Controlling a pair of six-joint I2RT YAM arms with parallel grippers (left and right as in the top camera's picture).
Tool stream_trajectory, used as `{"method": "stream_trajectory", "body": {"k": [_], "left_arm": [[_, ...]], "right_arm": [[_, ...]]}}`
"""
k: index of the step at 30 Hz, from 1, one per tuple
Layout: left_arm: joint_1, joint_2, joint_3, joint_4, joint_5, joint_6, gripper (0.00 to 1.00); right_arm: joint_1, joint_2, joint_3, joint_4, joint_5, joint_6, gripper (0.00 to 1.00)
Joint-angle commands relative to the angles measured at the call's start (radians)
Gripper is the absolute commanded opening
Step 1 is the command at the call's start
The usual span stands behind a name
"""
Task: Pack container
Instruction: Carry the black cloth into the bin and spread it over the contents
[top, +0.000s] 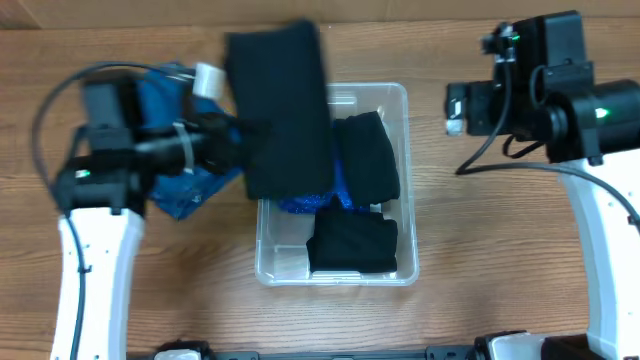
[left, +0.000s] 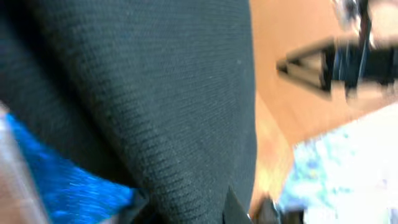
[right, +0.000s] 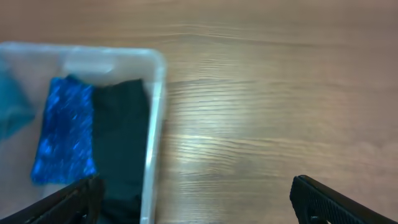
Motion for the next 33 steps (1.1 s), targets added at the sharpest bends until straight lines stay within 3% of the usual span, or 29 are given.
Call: {"method": "stream_trajectory", "body": {"k": [1,4,9,10,15,20,24,33], "left_arm": [[-0.160,0.050,0.034,-0.102,-0.134,0.220,0.04],[-0.233,0.097,0.036,-0.220,-0.230,0.467,0.04],[-0.244,0.162,0.108,-0.335,-0.429,0.674,0.04],[-0.274,0.189,0.157,-0.344,-0.534,0.717,0.04],[-0.410,0.243,0.215,-0.361,-0.551,0.846,0.04],[-0.555,0.278,0.215,-0.549,-0.579,1.016,0.04],[-0.570,0.278,0.215,-0.599,-0.633,1.025,0.04],[-0.572,0.390,0.214,-0.628,-0.588,0.991,0.04]], "right_arm": [[-0.114,-0.013,0.005,-0.016,-0.009,0.076,1.00],[-0.194,-0.013,0.005,-0.023,-0.058,0.076,1.00],[-0.207,-0.013,0.005,-0.023,-0.057,0.072,1.00],[-0.207,-0.013,0.005,-0.023,-0.056,0.072,1.00],[-0.208,-0.013,0.005,-0.022,-0.053,0.072,1.00],[-0.208,-0.013,0.005,-0.022,-0.053,0.068,1.00],[-0.208,-0.013,0.005,-0.022,-0.053,0.068,1.00],[-0.208,-0.013,0.004,-0.023,-0.053,0.068,1.00]]}}
